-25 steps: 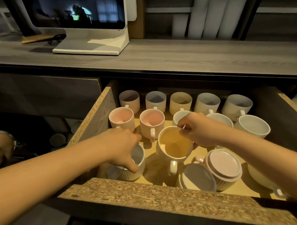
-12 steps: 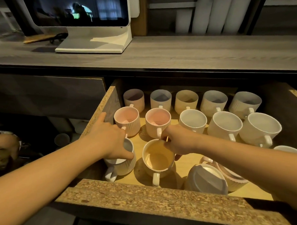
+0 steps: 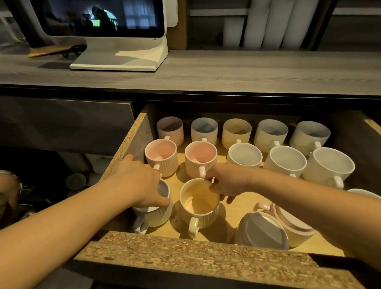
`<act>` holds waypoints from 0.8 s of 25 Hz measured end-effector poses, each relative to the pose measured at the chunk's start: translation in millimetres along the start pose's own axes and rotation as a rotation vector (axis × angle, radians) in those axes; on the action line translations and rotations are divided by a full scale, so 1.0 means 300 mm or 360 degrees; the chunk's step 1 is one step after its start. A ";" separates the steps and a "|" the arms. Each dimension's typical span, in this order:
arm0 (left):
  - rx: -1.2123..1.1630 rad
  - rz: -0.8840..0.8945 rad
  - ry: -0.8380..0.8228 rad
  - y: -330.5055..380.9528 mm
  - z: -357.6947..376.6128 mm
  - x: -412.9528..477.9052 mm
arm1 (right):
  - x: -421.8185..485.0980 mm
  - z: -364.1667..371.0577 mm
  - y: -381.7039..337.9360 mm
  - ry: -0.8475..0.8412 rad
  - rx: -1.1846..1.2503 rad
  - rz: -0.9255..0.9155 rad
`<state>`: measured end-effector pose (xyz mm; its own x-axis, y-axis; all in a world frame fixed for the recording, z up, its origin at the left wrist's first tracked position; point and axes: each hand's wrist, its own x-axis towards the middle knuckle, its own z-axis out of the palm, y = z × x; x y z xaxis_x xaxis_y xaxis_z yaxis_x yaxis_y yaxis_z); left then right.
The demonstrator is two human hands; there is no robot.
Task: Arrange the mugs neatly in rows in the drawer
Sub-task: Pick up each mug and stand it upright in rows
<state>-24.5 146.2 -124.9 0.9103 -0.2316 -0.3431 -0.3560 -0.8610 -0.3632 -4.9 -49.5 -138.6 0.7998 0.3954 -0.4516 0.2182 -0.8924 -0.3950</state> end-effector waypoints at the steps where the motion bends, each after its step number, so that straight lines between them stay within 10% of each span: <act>1: 0.0002 0.0024 0.0029 0.003 -0.006 0.003 | -0.005 -0.020 -0.001 -0.0019 -0.0078 -0.0007; 20: -0.0373 0.0764 0.0025 0.423 -0.245 0.119 | -0.299 -0.055 0.276 0.0099 -0.0408 0.0475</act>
<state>-21.6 -4.7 -119.7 0.6603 -0.6296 -0.4095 -0.6781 -0.7341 0.0353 -49.4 -162.5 -117.6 0.8799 0.1035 -0.4638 0.0971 -0.9946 -0.0377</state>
